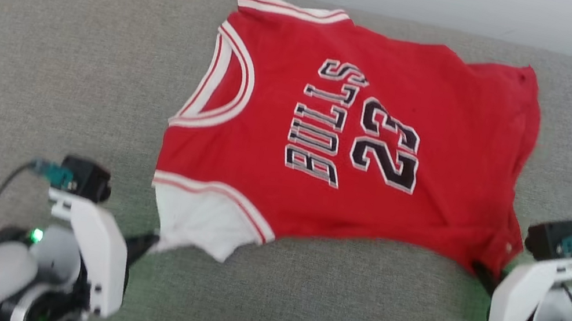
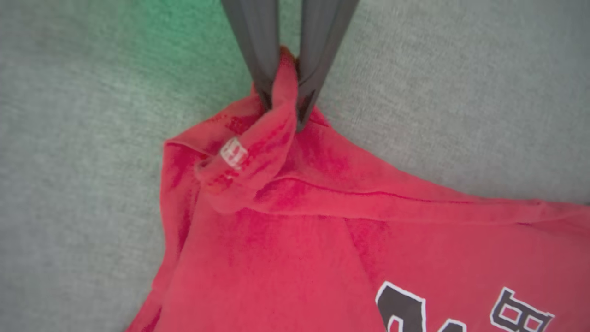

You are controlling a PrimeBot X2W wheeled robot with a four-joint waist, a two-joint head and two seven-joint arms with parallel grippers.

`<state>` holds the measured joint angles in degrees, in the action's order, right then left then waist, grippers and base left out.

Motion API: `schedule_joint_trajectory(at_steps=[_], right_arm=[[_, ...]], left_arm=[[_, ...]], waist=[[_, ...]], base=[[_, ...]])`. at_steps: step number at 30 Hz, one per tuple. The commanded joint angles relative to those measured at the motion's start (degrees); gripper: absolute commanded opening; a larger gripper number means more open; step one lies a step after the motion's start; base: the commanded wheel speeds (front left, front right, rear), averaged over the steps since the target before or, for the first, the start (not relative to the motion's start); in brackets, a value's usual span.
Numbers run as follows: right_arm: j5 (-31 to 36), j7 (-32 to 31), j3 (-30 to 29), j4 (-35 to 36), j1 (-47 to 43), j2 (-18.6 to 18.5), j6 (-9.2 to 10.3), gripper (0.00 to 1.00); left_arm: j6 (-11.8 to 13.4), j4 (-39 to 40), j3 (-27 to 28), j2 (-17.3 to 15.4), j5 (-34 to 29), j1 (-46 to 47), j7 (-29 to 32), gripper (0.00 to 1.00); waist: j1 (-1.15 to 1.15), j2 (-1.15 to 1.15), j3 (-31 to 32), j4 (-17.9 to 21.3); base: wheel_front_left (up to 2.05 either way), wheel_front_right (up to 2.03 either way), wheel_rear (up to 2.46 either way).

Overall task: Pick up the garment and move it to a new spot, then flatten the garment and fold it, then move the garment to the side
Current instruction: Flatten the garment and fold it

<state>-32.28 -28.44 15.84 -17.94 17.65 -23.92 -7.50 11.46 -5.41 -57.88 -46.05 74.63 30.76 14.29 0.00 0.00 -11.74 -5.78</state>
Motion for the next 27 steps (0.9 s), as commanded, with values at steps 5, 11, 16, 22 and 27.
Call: schedule_joint_trajectory(at_steps=[5,11,16,22,27], right_arm=[[0.65,-4.7,-2.61,7.89,-8.89,-1.13,0.02,0.0],[0.66,-7.76,-7.62,13.53,-17.29,1.5,0.02,0.0],[1.01,-9.58,-9.75,16.55,-21.87,3.09,0.02,0.0],[1.63,-10.81,-12.0,20.39,-25.61,4.47,0.03,0.0],[2.32,-10.89,-14.85,23.92,-24.65,5.54,0.03,0.0]], left_arm=[[3.23,4.42,-0.33,-2.13,1.71,-5.21,-1.17,0.0],[5.43,8.02,0.04,-2.79,3.54,-10.3,-3.8,0.0],[6.81,9.75,0.08,-3.24,4.91,-13.37,-5.31,0.0],[8.71,12.52,0.47,-4.75,6.04,-16.78,-6.87,0.0],[10.43,15.61,2.73,-8.32,4.62,-14.82,-7.92,0.0]], waist=[[0.0,0.0,-0.16,-0.55],[0.0,0.0,-0.39,-0.92],[0.0,0.0,-0.51,-0.84],[0.0,0.0,-0.73,-0.7],[0.0,0.0,-0.94,-0.72]], base=[[0.0,0.0,0.0],[0.0,0.0,0.0],[0.0,0.0,0.0],[0.0,0.0,0.0],[0.0,0.0,0.0]])
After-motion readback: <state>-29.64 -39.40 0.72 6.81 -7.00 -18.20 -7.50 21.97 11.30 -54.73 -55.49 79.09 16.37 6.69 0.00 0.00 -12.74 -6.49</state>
